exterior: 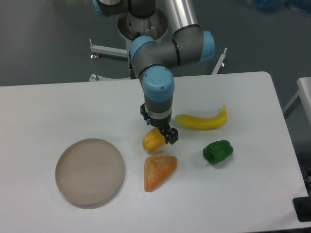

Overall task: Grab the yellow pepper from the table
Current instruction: 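Close the gripper around the yellow bell pepper, then lift the yellow pepper and carry it toward the banana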

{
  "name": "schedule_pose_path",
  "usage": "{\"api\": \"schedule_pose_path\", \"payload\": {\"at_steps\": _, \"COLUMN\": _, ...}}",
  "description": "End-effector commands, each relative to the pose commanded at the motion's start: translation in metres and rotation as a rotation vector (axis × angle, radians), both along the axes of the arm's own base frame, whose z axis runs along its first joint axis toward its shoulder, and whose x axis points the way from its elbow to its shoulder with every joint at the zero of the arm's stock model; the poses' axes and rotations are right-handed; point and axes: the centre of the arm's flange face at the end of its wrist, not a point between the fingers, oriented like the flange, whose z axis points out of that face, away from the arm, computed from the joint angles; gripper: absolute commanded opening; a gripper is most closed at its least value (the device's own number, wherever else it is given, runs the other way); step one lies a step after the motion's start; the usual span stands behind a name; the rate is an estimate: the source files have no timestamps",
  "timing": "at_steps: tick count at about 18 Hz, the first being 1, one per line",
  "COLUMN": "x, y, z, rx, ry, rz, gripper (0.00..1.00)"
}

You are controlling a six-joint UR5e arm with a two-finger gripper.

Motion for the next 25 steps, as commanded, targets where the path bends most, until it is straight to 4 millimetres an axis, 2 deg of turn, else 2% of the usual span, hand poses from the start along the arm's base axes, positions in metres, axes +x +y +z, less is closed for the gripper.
{"api": "schedule_pose_path", "payload": {"at_steps": 10, "x": 0.003, "y": -0.005, "z": -0.012, "rx": -0.022, "ry": -0.005, "rz": -0.002, "gripper": 1.0}}
{"api": "schedule_pose_path", "payload": {"at_steps": 11, "x": 0.003, "y": -0.004, "z": -0.012, "rx": -0.021, "ry": -0.004, "rz": -0.002, "gripper": 0.95}}
{"api": "schedule_pose_path", "payload": {"at_steps": 13, "x": 0.003, "y": -0.004, "z": -0.011, "rx": -0.019, "ry": -0.005, "rz": -0.003, "gripper": 0.67}}
{"api": "schedule_pose_path", "payload": {"at_steps": 14, "x": 0.002, "y": -0.003, "z": -0.01, "rx": -0.018, "ry": -0.004, "rz": -0.008, "gripper": 0.56}}
{"api": "schedule_pose_path", "payload": {"at_steps": 16, "x": 0.001, "y": -0.001, "z": -0.006, "rx": -0.013, "ry": -0.001, "rz": -0.008, "gripper": 0.45}}
{"api": "schedule_pose_path", "payload": {"at_steps": 21, "x": -0.009, "y": 0.002, "z": 0.008, "rx": 0.009, "ry": 0.013, "rz": -0.006, "gripper": 0.42}}
{"api": "schedule_pose_path", "payload": {"at_steps": 25, "x": -0.023, "y": 0.016, "z": 0.05, "rx": 0.072, "ry": 0.056, "rz": -0.001, "gripper": 0.42}}
